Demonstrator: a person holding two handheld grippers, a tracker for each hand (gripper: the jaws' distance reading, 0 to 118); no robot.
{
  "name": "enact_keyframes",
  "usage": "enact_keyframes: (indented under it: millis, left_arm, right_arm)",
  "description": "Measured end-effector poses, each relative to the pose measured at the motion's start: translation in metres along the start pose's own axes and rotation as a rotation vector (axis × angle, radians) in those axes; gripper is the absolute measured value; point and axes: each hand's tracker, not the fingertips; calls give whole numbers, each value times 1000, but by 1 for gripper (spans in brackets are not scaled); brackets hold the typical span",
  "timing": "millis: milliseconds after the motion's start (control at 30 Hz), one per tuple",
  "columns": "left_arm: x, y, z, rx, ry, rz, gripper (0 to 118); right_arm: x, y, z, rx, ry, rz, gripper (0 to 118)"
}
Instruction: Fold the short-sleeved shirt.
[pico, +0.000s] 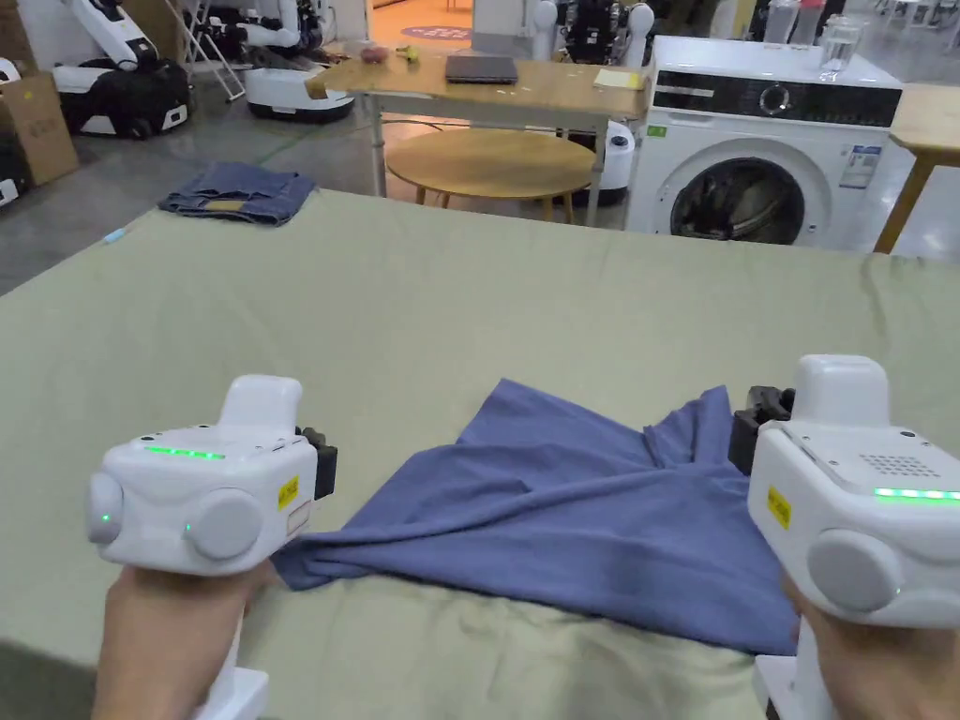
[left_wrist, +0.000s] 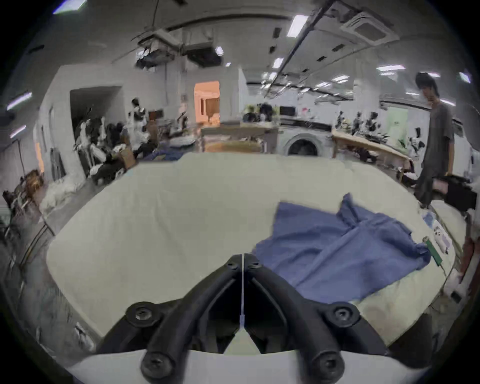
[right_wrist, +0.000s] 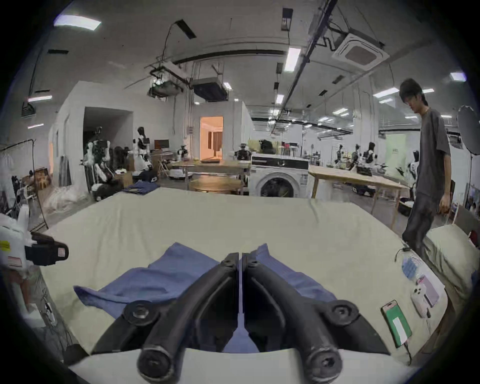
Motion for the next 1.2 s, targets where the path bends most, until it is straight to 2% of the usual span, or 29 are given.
enact_keyframes:
  millis: [33,67,100,133,200,233,367,400,433,467,500,533,567,633,667,700,733,767,800,833,867,967,1033,1067,1100,1133,1167,1200]
  left_arm:
    - [-12,-7,-3,-32,-3,8,17]
    - [-23,-14,-6,-68,-28,12,51]
    - [-29,-19,-11,-103,-57,19,51]
    - [-33,-24,-18,-140,-80,16,65]
    - [-39,-34,-29,-104,-136,-26,118]
    - [-42,-41,-36,-162,-111,-30,118]
    - [-43,-57,-66,-217,-204,-33,116]
    - [-43,-60,-72,-242,-223,-25,107]
    - [-42,-64,-77,-251,-223,-37,89]
    - [-42,-69,-82,-258,-216,-58,63]
    - [-41,-68,-96,-283,-215,-80,29]
    - [-45,-72,-101,-306,-250,-75,16]
    - [-48,-74,-103,-311,-267,-58,14]
    - [-33,-64,-87,-294,-256,-55,0]
    - [-34,-62,-82,-285,-254,-49,0]
    - [-34,-60,-79,-277,-258,-39,0]
    - [-34,-59,-75,-269,-258,-36,0]
    - [-26,-49,-66,-264,-251,-37,0]
    - [-24,-47,-64,-266,-248,-35,0]
    - [-21,-46,-63,-267,-244,-34,0]
    - [-19,-45,-62,-266,-234,-37,0]
    - [-18,-38,-66,-278,-212,-42,0]
    - [-19,-35,-70,-283,-203,-31,0]
    - [-19,-34,-72,-287,-197,-23,0]
    - [-18,-33,-74,-290,-189,-20,0]
    - [-17,-32,-74,-290,-183,-18,0]
    - [-30,-34,-80,-290,-182,-12,0]
    - [-30,-32,-81,-288,-183,-10,0]
  right_arm:
    - [-2,-2,-4,-9,6,1,1]
    - [-4,-5,-8,-22,13,5,1]
    - [-5,-8,-12,-31,17,9,1]
    - [-6,-11,-15,-39,18,14,1]
    - [-4,-17,-24,-60,23,25,1]
    - [-2,-19,-27,-72,19,28,1]
    - [20,-25,-36,-106,-14,34,1]
    - [29,-26,-40,-118,-29,37,1]
    - [39,-27,-45,-131,-43,39,1]
    - [51,-28,-50,-146,-58,42,1]
    - [62,-29,-57,-164,-78,56,1]
    - [74,-29,-65,-183,-101,80,1]
    - [89,-29,-75,-202,-123,91,1]
    - [117,-25,-98,-244,-135,80,1]
    - [134,-23,-112,-272,-117,44,1]
    - [150,-20,-126,-294,-50,-9,3]
    - [163,-18,-143,-327,1,-44,14]
    - [174,-17,-163,-399,8,-60,39]
    - [180,-17,-184,-474,-6,-43,85]
    - [184,-18,-201,-522,-15,-21,109]
    - [186,-23,-217,-549,-23,7,115]
    - [180,-39,-251,-615,15,73,115]
    - [174,-53,-268,-669,33,55,115]
    - [174,-63,-278,-715,38,61,109]
    - [174,-70,-284,-765,37,61,109]
    - [172,-74,-282,-779,56,51,105]
    - [168,-71,-273,-722,71,39,91]
    - [165,-65,-264,-652,62,59,79]
